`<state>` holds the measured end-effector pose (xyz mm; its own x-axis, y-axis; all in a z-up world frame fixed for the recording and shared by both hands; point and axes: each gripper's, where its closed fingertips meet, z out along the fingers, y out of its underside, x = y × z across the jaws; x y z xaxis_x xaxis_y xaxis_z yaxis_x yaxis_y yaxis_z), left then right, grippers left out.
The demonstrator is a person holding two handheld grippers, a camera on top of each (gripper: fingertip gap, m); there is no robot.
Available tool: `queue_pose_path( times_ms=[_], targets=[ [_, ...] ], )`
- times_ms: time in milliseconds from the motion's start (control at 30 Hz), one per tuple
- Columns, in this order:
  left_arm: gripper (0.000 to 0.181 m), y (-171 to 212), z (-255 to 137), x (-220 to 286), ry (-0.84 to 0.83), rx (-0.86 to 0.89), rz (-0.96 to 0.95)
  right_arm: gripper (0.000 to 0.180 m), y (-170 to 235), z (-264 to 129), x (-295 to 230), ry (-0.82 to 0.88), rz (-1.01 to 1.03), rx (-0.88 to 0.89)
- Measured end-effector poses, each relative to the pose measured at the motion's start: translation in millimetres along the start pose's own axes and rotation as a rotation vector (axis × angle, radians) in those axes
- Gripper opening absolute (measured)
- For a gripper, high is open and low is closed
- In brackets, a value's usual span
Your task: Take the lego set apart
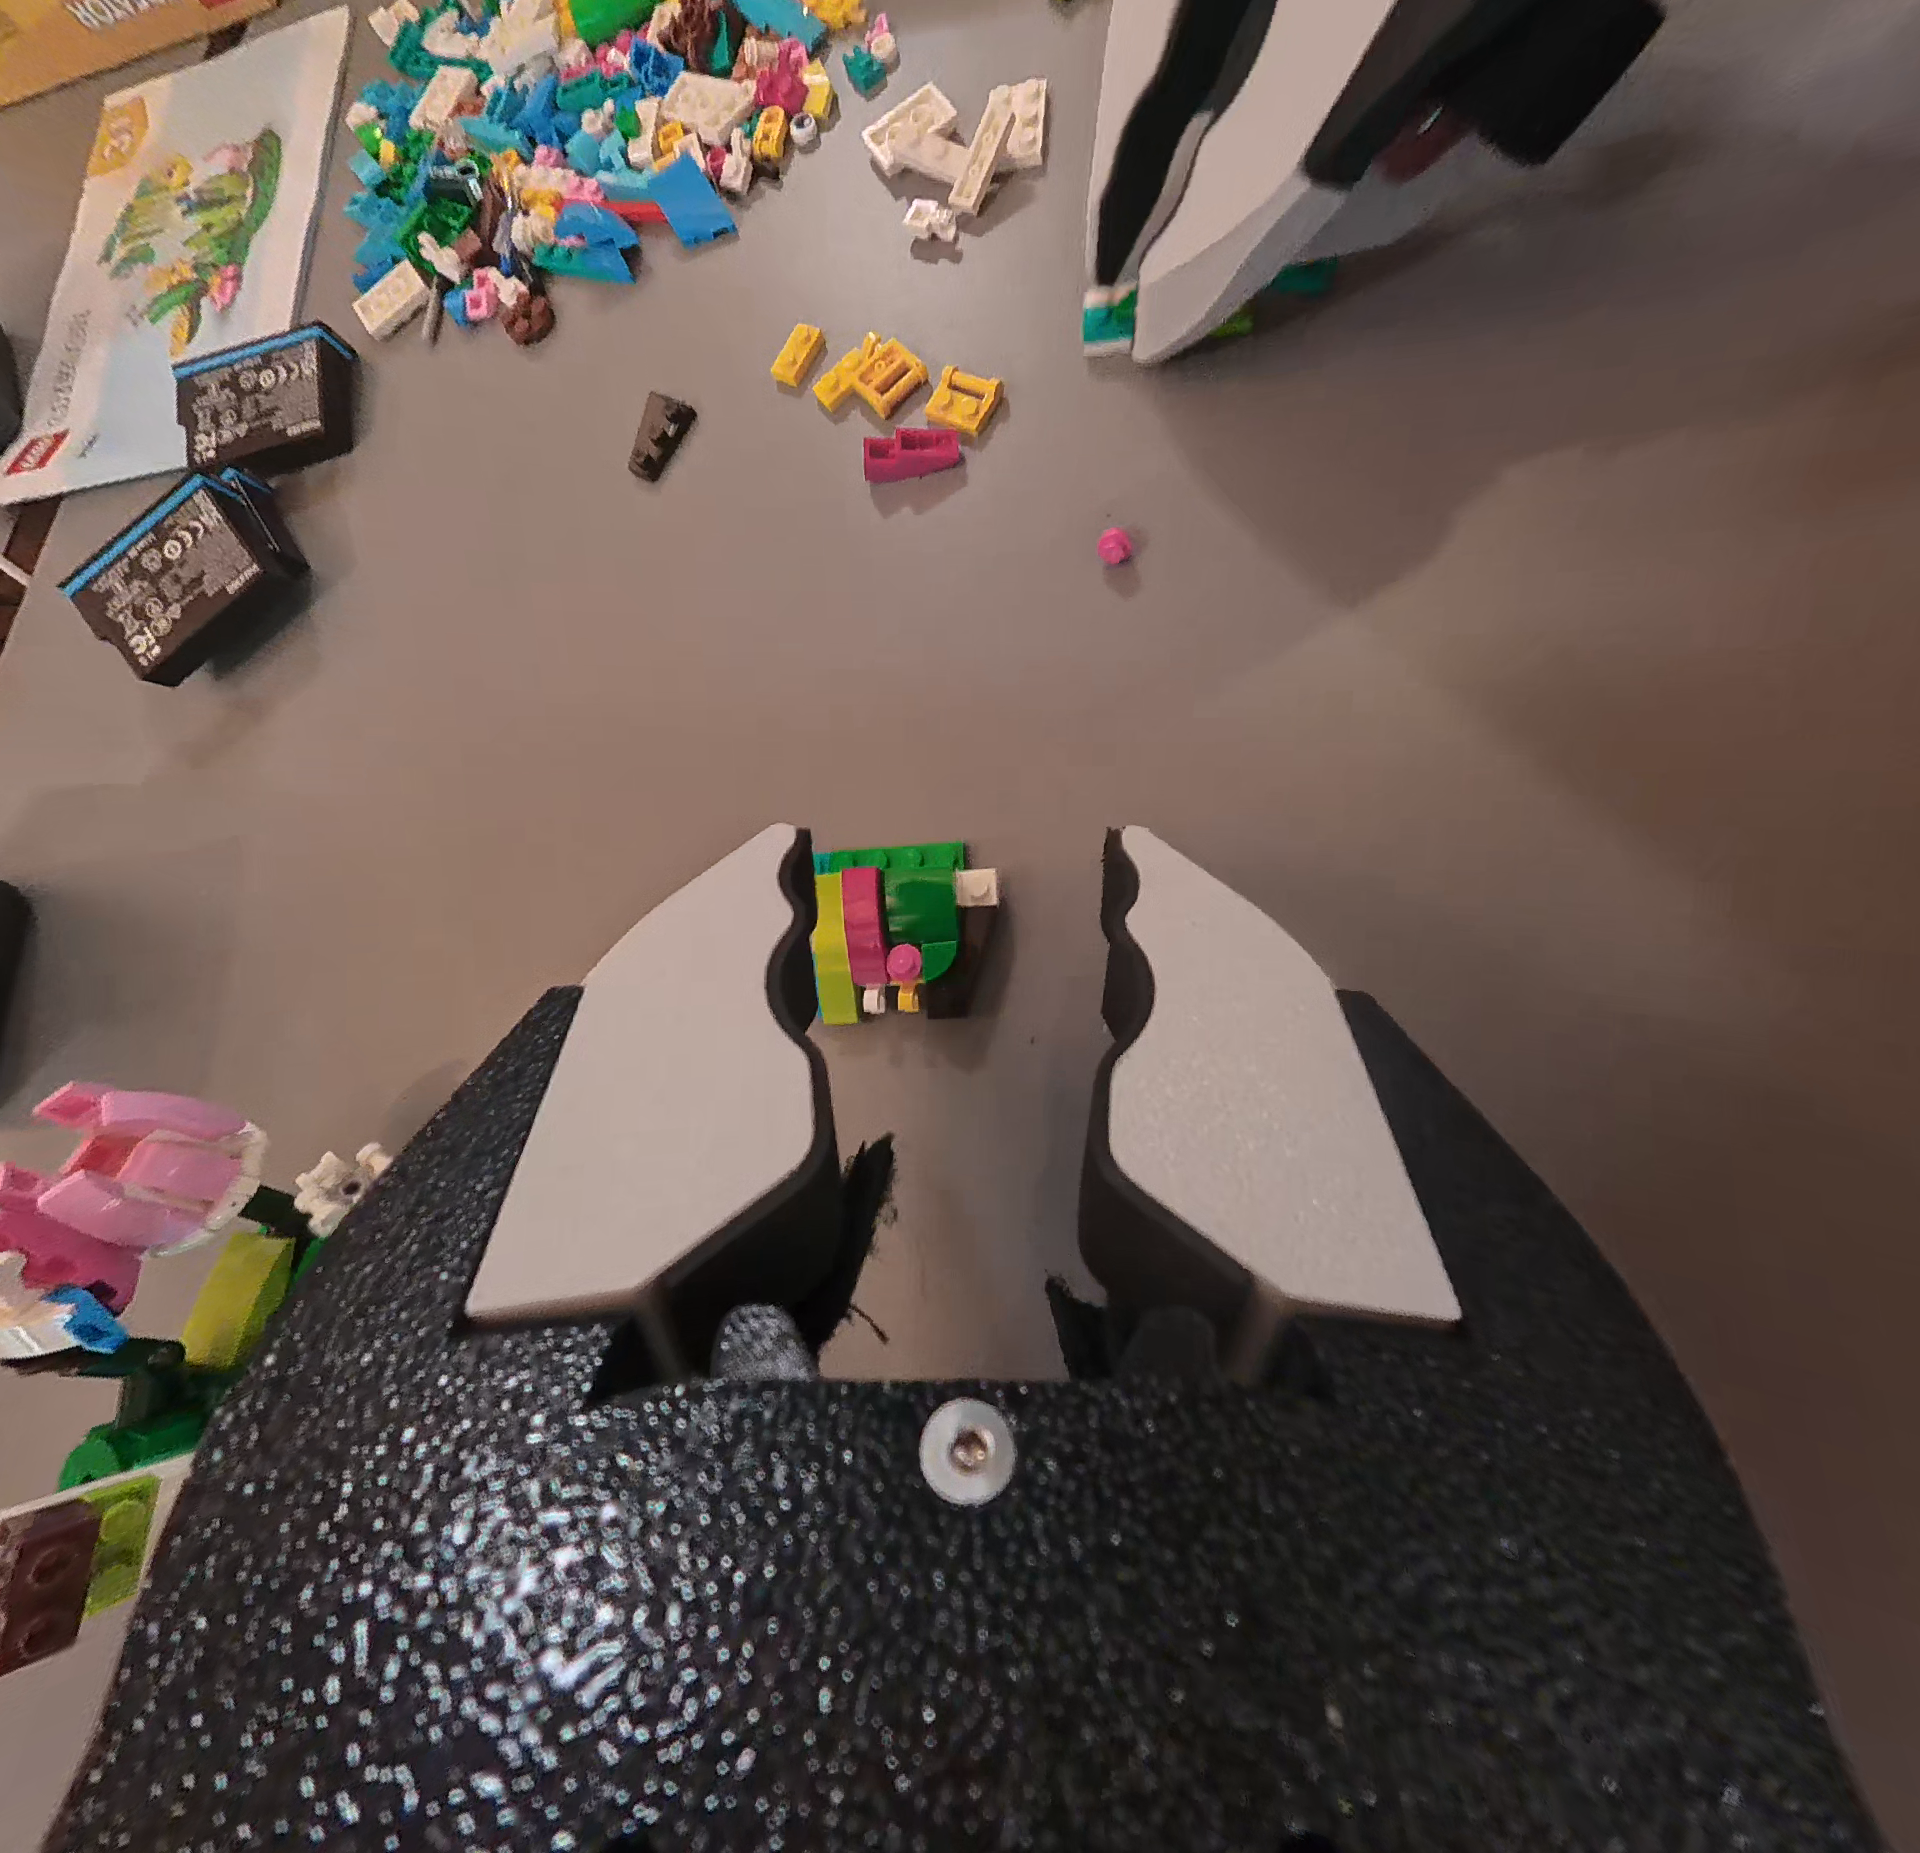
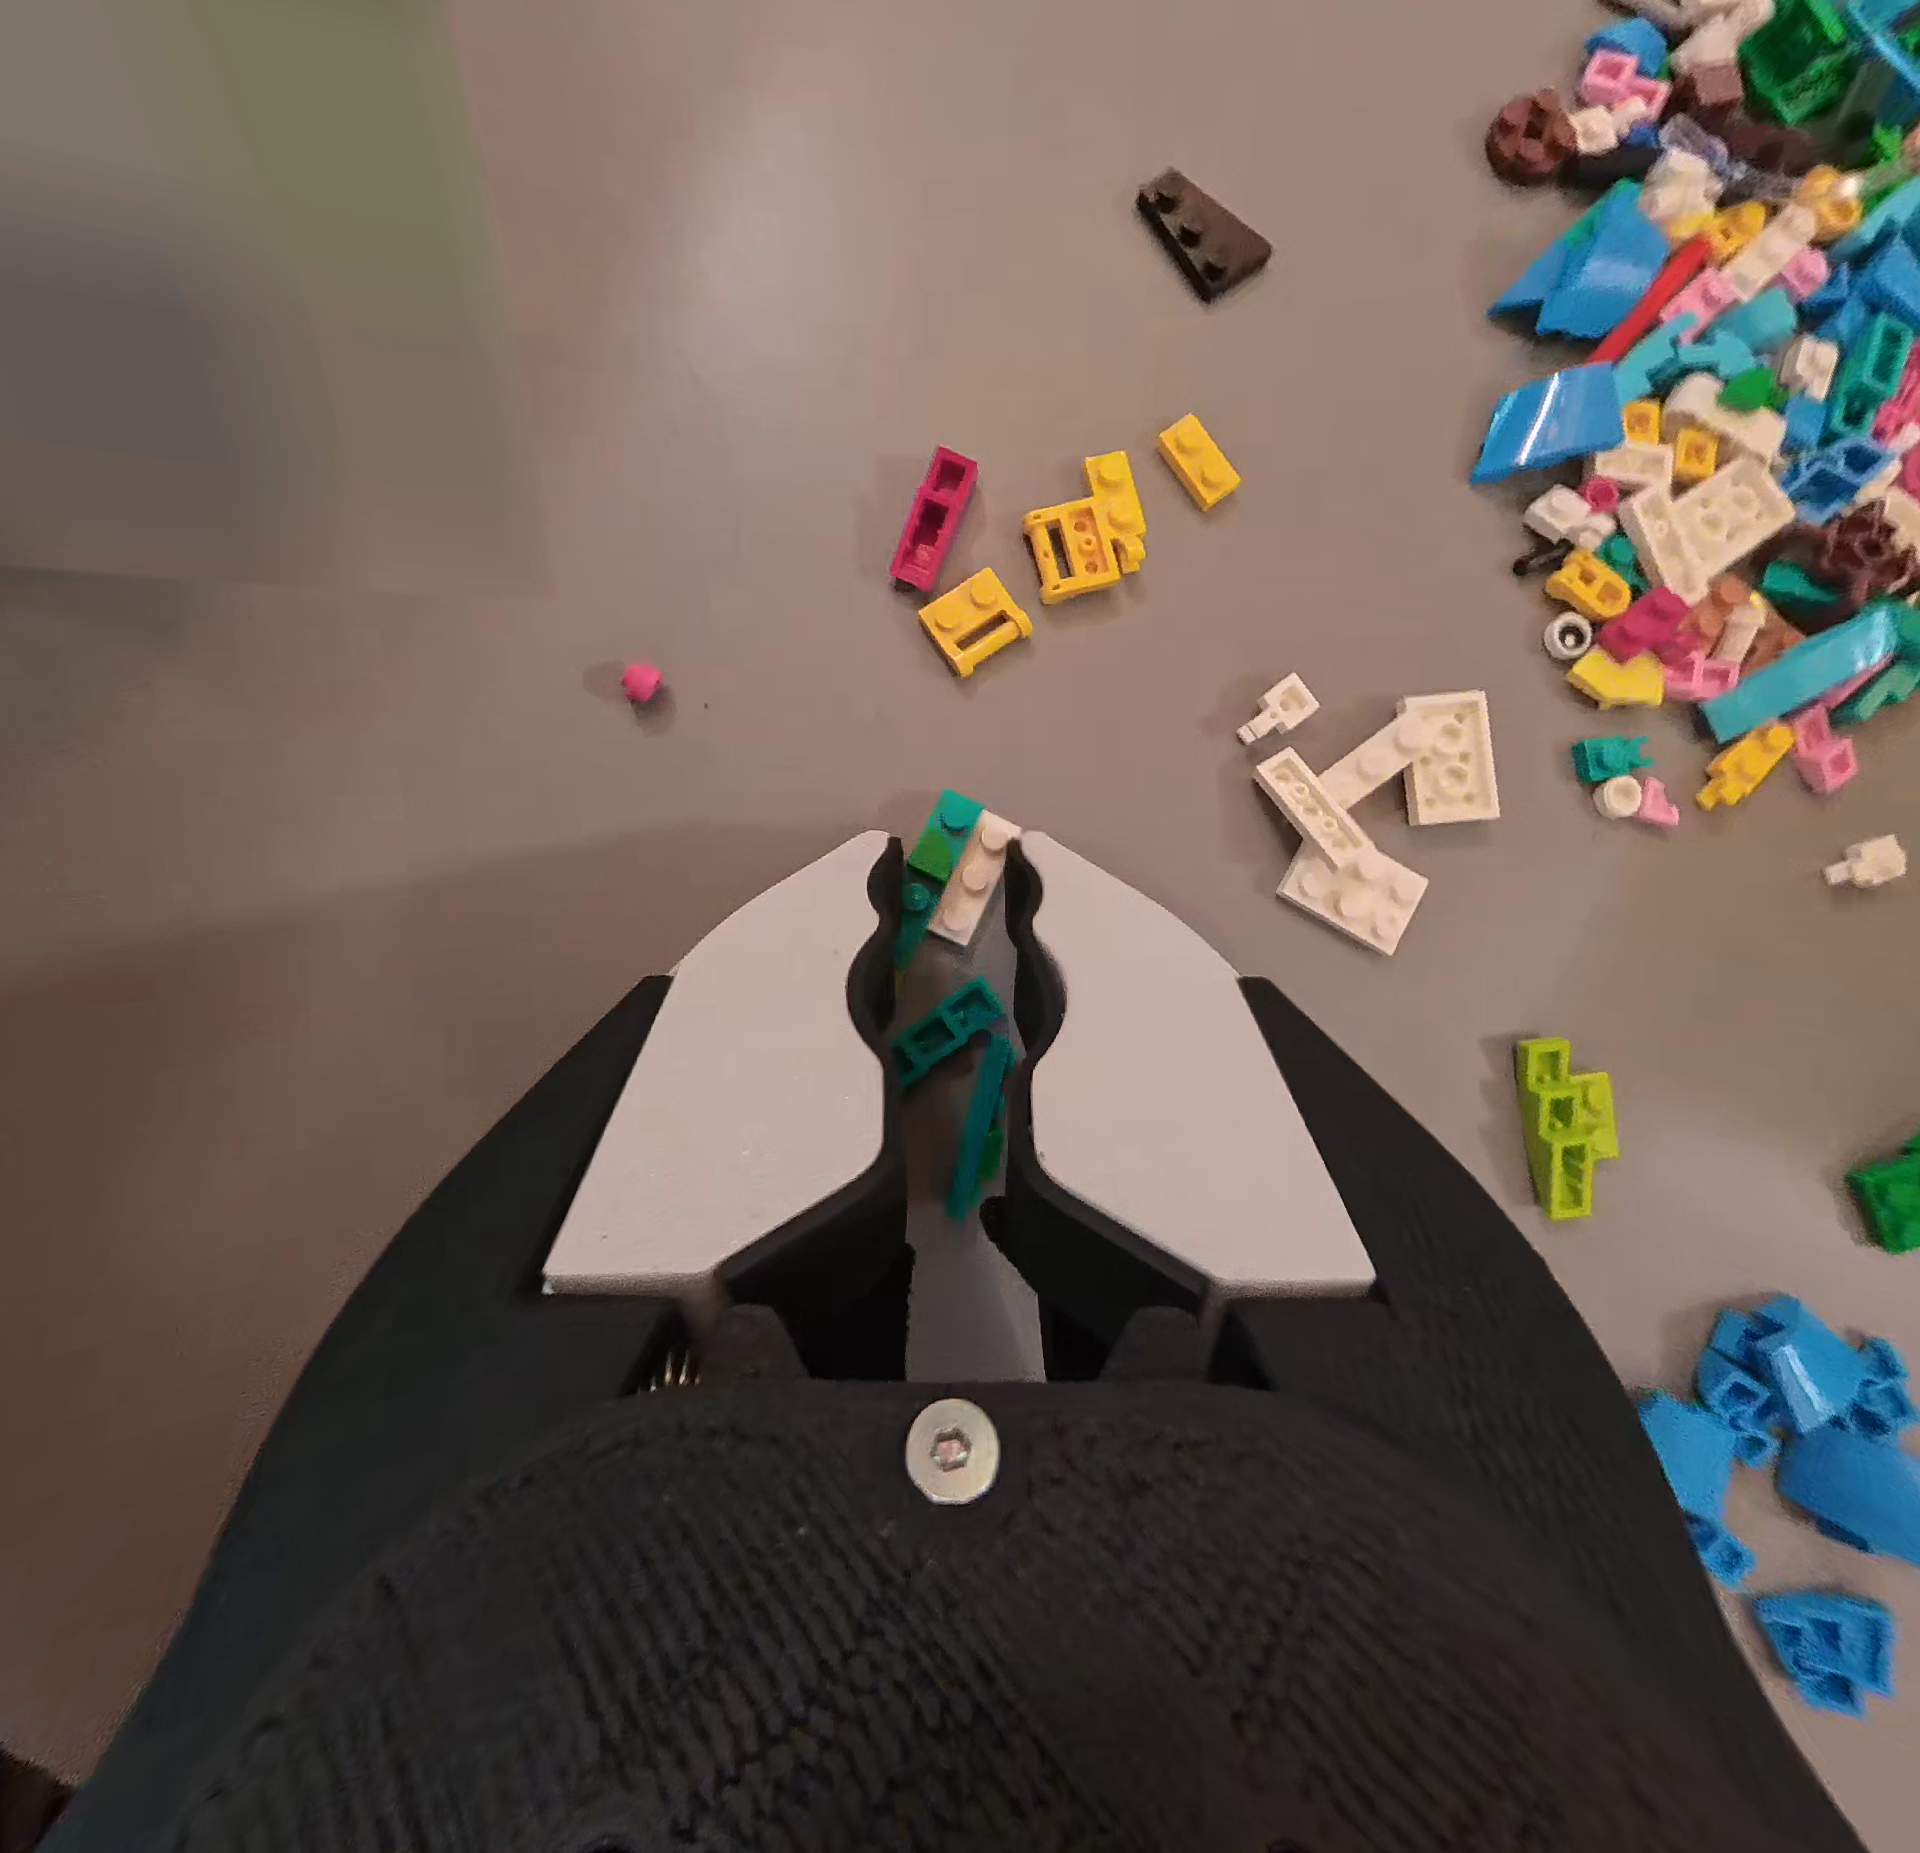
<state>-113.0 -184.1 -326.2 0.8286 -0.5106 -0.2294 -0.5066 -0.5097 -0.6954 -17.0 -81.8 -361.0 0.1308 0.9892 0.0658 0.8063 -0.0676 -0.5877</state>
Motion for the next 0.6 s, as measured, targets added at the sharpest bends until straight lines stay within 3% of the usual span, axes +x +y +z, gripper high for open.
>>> queue_pose_path(
  times_ms=[233, 367, 600],
  targets=[
    [0.048, -24.8, -2.4, 14.0, 0.089, 0.200, -0.019, 0.012, -35.2, -19.6, -33.5, -0.015, -0.298, 0.232],
    [0.049, -39.5, -3.4, 35.3, 0.201, 0.328, -0.052, 0.006, -61.1, -43.7, -84.3, -0.202, -0.465, 0.513],
    [0.043, -53.7, -10.1, 51.1, 0.278, 0.468, -0.082, 0.006, -80.9, -62.0, -124.7, -0.404, -0.422, 0.747]
  ],
)
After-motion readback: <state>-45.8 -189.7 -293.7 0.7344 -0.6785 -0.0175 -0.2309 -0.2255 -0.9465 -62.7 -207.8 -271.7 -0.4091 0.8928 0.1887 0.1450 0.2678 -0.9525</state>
